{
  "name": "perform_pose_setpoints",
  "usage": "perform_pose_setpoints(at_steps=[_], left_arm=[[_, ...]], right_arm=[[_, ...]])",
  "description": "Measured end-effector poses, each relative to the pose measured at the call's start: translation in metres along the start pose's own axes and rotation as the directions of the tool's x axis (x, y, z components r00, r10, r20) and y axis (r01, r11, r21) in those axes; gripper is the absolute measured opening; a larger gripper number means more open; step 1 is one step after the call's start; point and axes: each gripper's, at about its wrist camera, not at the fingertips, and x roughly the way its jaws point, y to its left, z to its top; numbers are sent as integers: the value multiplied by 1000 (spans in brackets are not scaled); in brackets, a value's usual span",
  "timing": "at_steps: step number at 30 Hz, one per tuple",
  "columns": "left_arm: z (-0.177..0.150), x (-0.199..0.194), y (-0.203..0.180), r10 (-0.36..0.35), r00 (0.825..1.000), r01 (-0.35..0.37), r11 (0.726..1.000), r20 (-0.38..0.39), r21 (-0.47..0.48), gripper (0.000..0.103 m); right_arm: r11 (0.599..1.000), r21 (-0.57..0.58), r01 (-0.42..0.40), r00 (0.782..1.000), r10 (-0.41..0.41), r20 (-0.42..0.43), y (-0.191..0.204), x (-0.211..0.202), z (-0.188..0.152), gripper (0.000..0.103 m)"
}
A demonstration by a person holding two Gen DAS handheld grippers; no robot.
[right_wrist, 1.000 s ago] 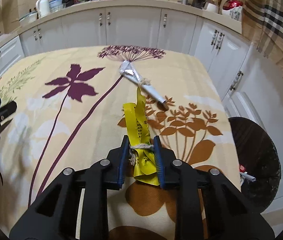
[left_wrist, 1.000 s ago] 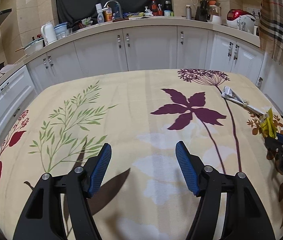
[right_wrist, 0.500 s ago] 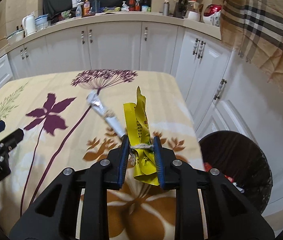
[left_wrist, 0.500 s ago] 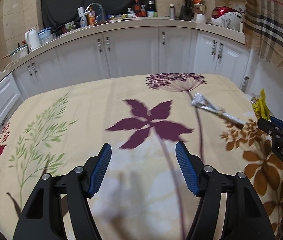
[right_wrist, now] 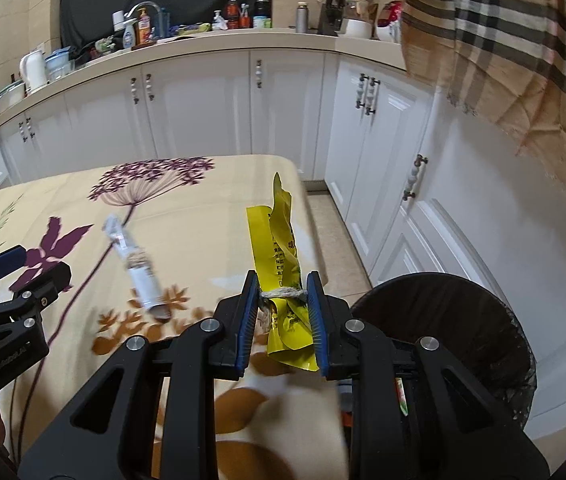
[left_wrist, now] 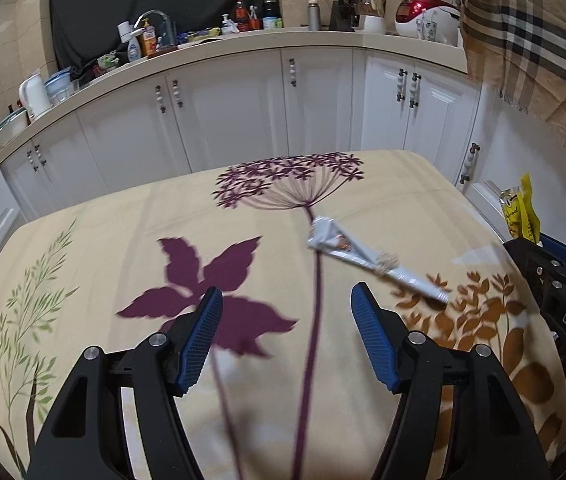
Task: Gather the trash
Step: 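Grasp the white toothpaste tube with the left gripper while the right gripper holds the wrapper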
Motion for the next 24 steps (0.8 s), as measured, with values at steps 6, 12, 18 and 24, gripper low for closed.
perform_pose_setpoints(at_steps=[6, 12, 18, 24], left_arm=[[13, 17, -22, -8, 1000, 8, 1000, -15, 15, 65], [23, 35, -39, 4, 999, -2, 1000, -48, 27, 68], [23, 51, -49, 38, 995, -32, 997, -91, 65, 70], [21, 49, -45, 31, 995, -26, 998, -97, 53, 69]], right_arm=[[999, 38, -8, 1000, 8, -1, -23, 11, 5, 24], [999, 37, -7, 1000, 7, 13, -32, 14, 11, 24], [999, 39, -21, 1000, 21, 13, -33, 15, 11, 24], [999, 36, -20, 1000, 20, 15, -33, 14, 11, 24]])
